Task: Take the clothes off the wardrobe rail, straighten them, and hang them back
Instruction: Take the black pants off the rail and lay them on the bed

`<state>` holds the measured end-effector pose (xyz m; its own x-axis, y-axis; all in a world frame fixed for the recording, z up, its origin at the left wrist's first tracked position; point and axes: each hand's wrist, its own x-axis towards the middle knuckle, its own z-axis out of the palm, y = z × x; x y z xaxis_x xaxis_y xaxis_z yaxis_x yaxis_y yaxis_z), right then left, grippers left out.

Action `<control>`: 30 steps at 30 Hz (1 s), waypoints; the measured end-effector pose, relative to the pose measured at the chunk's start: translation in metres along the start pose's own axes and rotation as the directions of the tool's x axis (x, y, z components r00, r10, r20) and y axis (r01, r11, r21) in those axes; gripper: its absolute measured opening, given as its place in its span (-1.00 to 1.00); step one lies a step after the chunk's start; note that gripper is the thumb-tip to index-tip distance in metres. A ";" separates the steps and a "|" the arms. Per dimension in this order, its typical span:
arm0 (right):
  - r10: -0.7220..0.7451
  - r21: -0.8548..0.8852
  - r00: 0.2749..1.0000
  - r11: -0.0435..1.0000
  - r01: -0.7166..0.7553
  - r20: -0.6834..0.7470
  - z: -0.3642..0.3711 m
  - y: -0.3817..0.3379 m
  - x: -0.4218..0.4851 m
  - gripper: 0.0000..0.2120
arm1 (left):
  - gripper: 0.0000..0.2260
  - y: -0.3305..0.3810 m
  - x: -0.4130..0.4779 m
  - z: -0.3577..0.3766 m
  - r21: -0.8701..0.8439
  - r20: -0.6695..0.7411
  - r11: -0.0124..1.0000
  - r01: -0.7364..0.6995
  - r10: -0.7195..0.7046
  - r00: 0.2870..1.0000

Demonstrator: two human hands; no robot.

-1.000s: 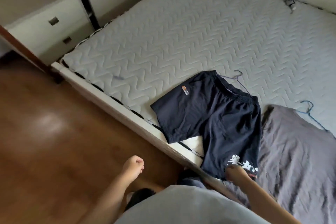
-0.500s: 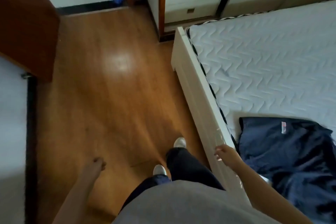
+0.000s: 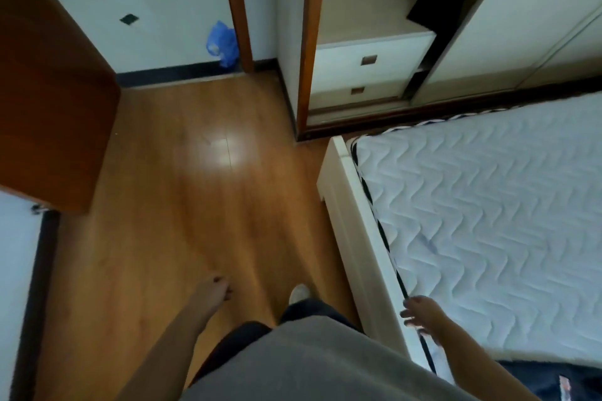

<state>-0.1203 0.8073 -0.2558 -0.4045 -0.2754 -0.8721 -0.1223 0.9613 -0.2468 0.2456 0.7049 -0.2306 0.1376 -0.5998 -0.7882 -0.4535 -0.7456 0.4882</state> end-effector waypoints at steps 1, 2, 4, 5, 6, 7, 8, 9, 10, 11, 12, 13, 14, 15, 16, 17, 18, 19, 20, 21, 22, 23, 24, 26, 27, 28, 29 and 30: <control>-0.036 0.022 0.999 0.999 0.037 -0.019 -0.003 -0.025 0.007 -0.72 | -0.79 0.024 0.012 -0.003 -0.002 0.009 1.000 -0.023 0.023 1.000; -0.061 0.041 0.997 0.997 0.063 -0.041 -0.006 -0.049 0.014 -0.73 | -0.80 0.045 0.026 -0.004 0.008 -0.001 0.997 -0.078 0.078 0.997; -0.084 0.061 0.996 0.995 0.085 -0.031 -0.004 -0.093 0.021 -0.80 | -0.80 0.091 0.045 -0.011 0.017 -0.002 0.990 -0.139 0.140 0.990; -0.098 0.078 0.995 0.992 0.099 -0.021 -0.001 -0.111 0.020 -0.84 | -0.81 0.101 0.052 -0.014 -0.003 0.005 0.988 -0.154 0.154 0.988; -0.111 0.099 0.994 0.989 0.112 -0.014 0.003 -0.132 0.023 -0.87 | -0.82 0.112 0.063 -0.019 0.003 0.009 0.988 -0.157 0.157 0.987; -0.126 0.126 0.992 0.984 0.126 -0.011 0.007 -0.153 0.028 -0.88 | -0.84 0.125 0.077 -0.027 -0.012 -0.003 0.987 -0.160 0.160 0.987; -0.144 0.146 0.989 0.979 0.144 -0.013 0.011 -0.174 0.033 -0.88 | -0.84 0.137 0.091 -0.036 -0.035 -0.016 0.987 -0.154 0.153 0.988; -0.155 0.162 0.988 0.974 0.157 -0.022 0.015 -0.196 0.038 -0.88 | -0.83 0.150 0.109 -0.046 -0.069 -0.031 0.989 -0.130 0.128 0.991; -0.155 0.181 0.987 0.971 0.159 -0.037 0.018 -0.217 0.044 -0.88 | -0.80 0.164 0.128 -0.056 -0.093 -0.047 0.992 -0.087 0.083 0.995; -0.151 0.198 0.987 0.967 0.158 -0.053 0.019 -0.238 0.049 -0.87 | -0.78 0.178 0.147 -0.067 -0.128 -0.055 0.990 -0.054 0.047 0.997; -0.140 0.206 0.988 0.967 0.150 -0.064 0.020 -0.257 0.053 -0.85 | -0.77 0.193 0.164 -0.078 -0.143 -0.057 0.989 -0.029 0.021 0.998; -0.126 0.209 0.990 0.968 0.139 -0.070 0.020 -0.274 0.057 -0.84 | -0.77 0.209 0.183 -0.090 -0.143 -0.048 0.989 -0.021 0.014 0.999; -0.117 0.212 0.990 0.969 0.130 -0.073 0.018 -0.293 0.058 -0.83 | -0.76 0.228 0.199 -0.101 -0.119 -0.055 0.993 -0.026 0.019 0.998; -0.111 0.215 0.991 0.969 0.125 -0.077 0.015 -0.312 0.058 -0.83 | -0.76 0.248 0.212 -0.111 -0.100 -0.050 0.994 -0.033 0.028 0.998; -0.110 0.222 0.990 0.967 0.128 -0.092 0.011 -0.332 0.057 -0.83 | -0.75 0.268 0.225 -0.120 -0.067 -0.046 0.997 -0.045 0.042 0.998; -0.120 0.236 0.986 0.961 0.145 -0.114 0.006 -0.352 0.058 -0.82 | -0.73 0.289 0.239 -0.126 -0.043 -0.037 0.997 -0.057 0.055 0.998; -0.138 0.258 0.980 0.951 0.172 -0.144 -0.001 -0.373 0.059 -0.80 | -0.72 0.313 0.248 -0.131 -0.003 -0.022 0.997 -0.075 0.075 0.997; -0.158 0.284 0.972 0.937 0.204 -0.176 -0.009 -0.393 0.059 -0.80 | -0.73 0.338 0.258 -0.132 0.037 -0.009 0.993 -0.110 0.111 0.994; -0.177 0.303 0.963 0.924 0.234 -0.205 -0.018 -0.411 0.056 -0.81 | -0.75 0.362 0.265 -0.131 0.098 0.014 0.981 -0.166 0.165 0.986; -0.191 0.319 0.953 0.911 0.261 -0.233 -0.027 -0.426 0.054 -0.81 | -0.78 0.385 0.271 -0.126 0.152 0.045 0.960 -0.234 0.230 0.972; -0.205 0.333 0.942 0.897 0.289 -0.264 -0.036 -0.439 0.052 -0.81 | -0.81 0.410 0.272 -0.119 0.196 0.089 0.931 -0.308 0.296 0.951; -0.215 0.355 0.931 0.880 0.316 -0.296 -0.046 -0.447 0.052 -0.80 | -0.84 0.435 0.270 -0.109 0.219 0.138 0.898 -0.383 0.360 0.923; -0.213 0.378 0.921 0.864 0.334 -0.327 -0.056 -0.453 0.052 -0.79 | -0.85 0.460 0.266 -0.095 0.225 0.199 0.863 -0.453 0.414 0.888; -0.182 0.421 0.903 0.837 0.351 -0.390 -0.078 -0.461 0.057 -0.79 | -0.87 0.511 0.255 -0.060 0.216 0.326 0.794 -0.568 0.490 0.809; -0.159 0.450 0.895 0.819 0.355 -0.417 -0.090 -0.463 0.061 -0.79 | -0.89 0.536 0.249 -0.040 0.196 0.381 0.770 -0.607 0.511 0.771; -0.142 0.476 0.887 0.800 0.364 -0.439 -0.103 -0.466 0.067 -0.79 | -0.90 0.561 0.245 -0.020 0.164 0.431 0.753 -0.637 0.526 0.733; -0.123 0.496 0.878 0.785 0.371 -0.462 -0.115 -0.468 0.073 -0.80 | -0.91 0.583 0.242 -0.001 0.112 0.468 0.743 -0.660 0.546 0.695; -0.101 0.512 0.866 0.771 0.380 -0.489 -0.128 -0.472 0.080 -0.80 | -0.92 0.607 0.238 0.017 0.067 0.487 0.727 -0.683 0.574 0.658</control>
<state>-0.2115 0.3309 -0.1551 -0.7816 -0.3393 -0.5235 0.2162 0.6399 -0.7375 -0.0117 0.1147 -0.1282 -0.5984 -0.6815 -0.4212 -0.4829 -0.1126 0.8684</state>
